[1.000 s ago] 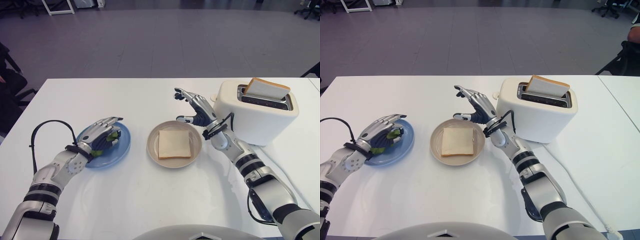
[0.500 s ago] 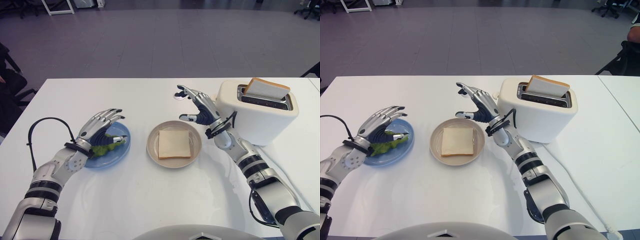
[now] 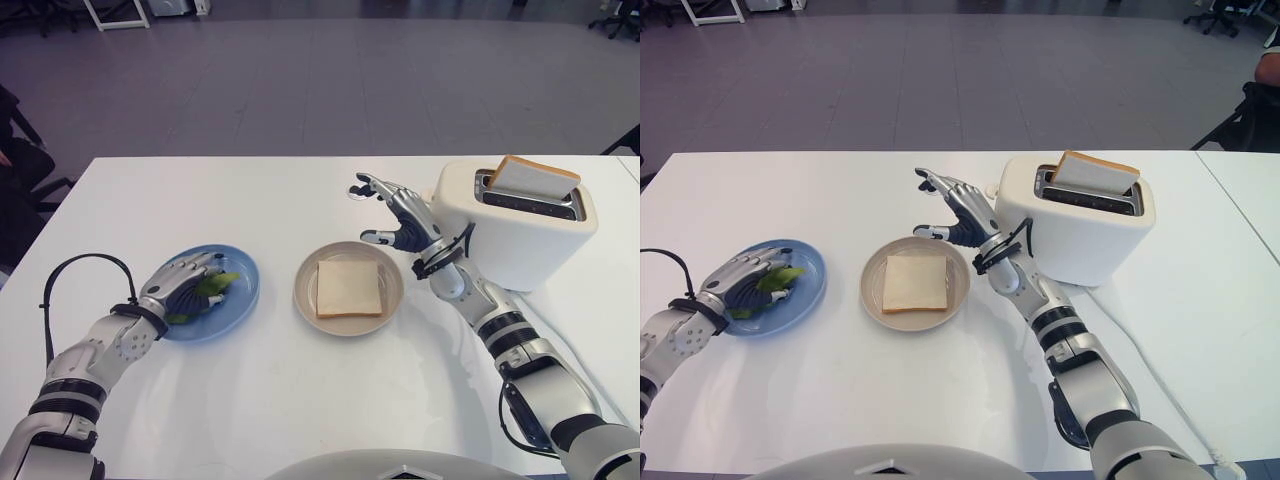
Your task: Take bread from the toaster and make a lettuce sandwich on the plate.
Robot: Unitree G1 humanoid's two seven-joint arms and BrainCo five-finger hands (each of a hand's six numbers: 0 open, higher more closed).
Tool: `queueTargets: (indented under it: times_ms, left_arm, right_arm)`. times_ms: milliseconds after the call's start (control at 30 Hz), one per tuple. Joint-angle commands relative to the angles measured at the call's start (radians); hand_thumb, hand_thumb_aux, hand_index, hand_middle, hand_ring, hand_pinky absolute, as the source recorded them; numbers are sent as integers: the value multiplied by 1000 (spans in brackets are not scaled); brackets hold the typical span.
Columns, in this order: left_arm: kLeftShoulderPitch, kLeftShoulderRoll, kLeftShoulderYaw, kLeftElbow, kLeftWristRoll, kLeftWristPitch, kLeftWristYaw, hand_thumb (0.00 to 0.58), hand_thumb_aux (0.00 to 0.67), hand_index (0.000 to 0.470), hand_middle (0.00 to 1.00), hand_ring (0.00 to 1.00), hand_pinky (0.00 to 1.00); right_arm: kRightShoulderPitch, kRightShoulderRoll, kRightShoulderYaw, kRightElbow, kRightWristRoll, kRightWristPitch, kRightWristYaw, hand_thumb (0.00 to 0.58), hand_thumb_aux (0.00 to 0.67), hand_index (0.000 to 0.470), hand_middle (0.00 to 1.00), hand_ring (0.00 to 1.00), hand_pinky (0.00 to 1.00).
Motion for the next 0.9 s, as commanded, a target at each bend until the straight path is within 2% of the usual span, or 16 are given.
queueTargets:
  times_ms: [33, 467, 900]
  left_arm:
    - [9, -1, 1, -41, -17, -31, -10, 580, 670, 470, 0, 0, 0]
    - [-4, -52, 81, -248, -100, -141, 37, 580, 670, 470, 0, 0, 0]
    - [-157, -275, -65, -147, 11, -249, 77, 580, 670, 470, 0, 0, 0]
  right_arm:
    - [13, -6, -8, -3, 13, 8, 12, 0, 0, 0, 251, 251, 251]
    - [19, -6, -16, -23, 15, 10, 14, 0, 0, 0, 247, 247, 247]
    - [82, -27, -65, -236, 47, 53, 73, 0, 0, 0, 251, 251, 251]
